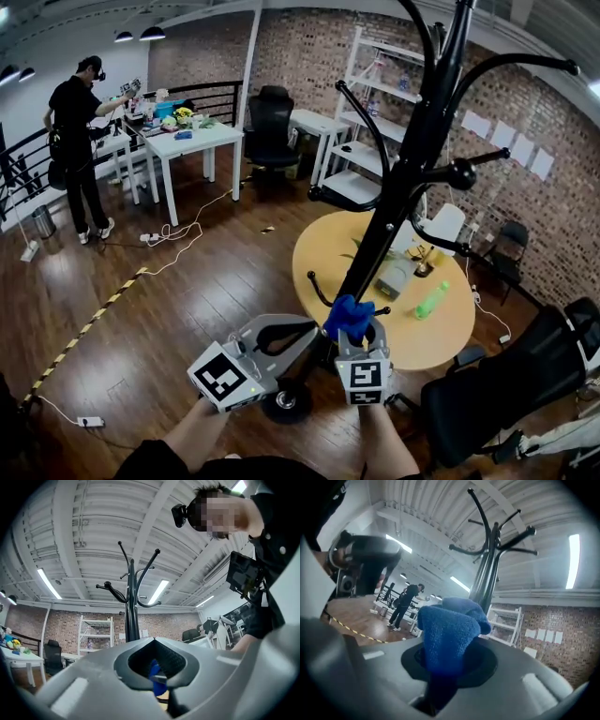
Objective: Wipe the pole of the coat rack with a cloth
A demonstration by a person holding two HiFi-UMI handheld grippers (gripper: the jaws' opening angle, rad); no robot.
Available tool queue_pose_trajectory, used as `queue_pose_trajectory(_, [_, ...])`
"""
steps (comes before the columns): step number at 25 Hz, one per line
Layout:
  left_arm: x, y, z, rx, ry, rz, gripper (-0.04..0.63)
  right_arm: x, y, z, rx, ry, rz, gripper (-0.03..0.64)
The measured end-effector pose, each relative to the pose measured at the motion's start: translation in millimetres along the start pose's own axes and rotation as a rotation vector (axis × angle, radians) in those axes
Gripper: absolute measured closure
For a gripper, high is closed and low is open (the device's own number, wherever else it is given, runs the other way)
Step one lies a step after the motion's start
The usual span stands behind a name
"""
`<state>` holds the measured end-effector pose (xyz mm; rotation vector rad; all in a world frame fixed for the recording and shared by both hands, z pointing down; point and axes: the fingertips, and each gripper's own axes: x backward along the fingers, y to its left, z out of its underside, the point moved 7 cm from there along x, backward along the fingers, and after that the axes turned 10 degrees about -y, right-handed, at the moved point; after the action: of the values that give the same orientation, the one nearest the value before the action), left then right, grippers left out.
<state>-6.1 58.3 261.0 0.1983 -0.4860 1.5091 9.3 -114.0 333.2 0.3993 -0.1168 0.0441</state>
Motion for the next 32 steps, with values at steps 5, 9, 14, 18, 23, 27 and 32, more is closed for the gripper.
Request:
queue_pose_trajectory(5, [-2.9, -0.9, 4.3, 0.016, 0.011, -0.006, 0.592, 5.2, 14.0, 46.5, -0.210, 0.146, -0.137, 0.541])
queue_pose_trajectory(9, [-2.2, -2.4, 11.8, 0.016, 0.070, 0.000, 0.592, 15.8, 15.6, 42.0, -0.409, 0.206, -0.262, 0.541])
queue_pose_trajectory(14, [-5.1, -4.3, 10.8, 0.006, 0.032, -0.004, 0.592, 37.2, 25.2, 19.8, -0.533, 0.227, -0.426, 0.541])
queue_pose_trajectory(18, [-1.5, -0.1, 12.1, 0.008, 0.042, -0.023, 0.592, 20.5, 18.4, 34.5, -0.451, 0.243, -0.332, 0.541])
queue_pose_trajectory(23, [8.1, 2.8, 14.6, 0.002, 0.074, -0.032, 0.592, -1.3, 3.2, 43.4, -0.358, 0.188, -0.142, 0.543])
queue_pose_trajectory(27, [11.2, 9.4, 7.3, -0.011, 0.044, -0.048, 0.592, -2.8, -5.8, 9.4, -0.235, 0.100, -0.060, 0.539])
queue_pose_trajectory(32, [10.8, 8.9, 1.4, -0.026, 0.022, -0.033, 0.592, -9.8, -26.6, -54.8, -0.054, -0.098, 0.048, 0.538])
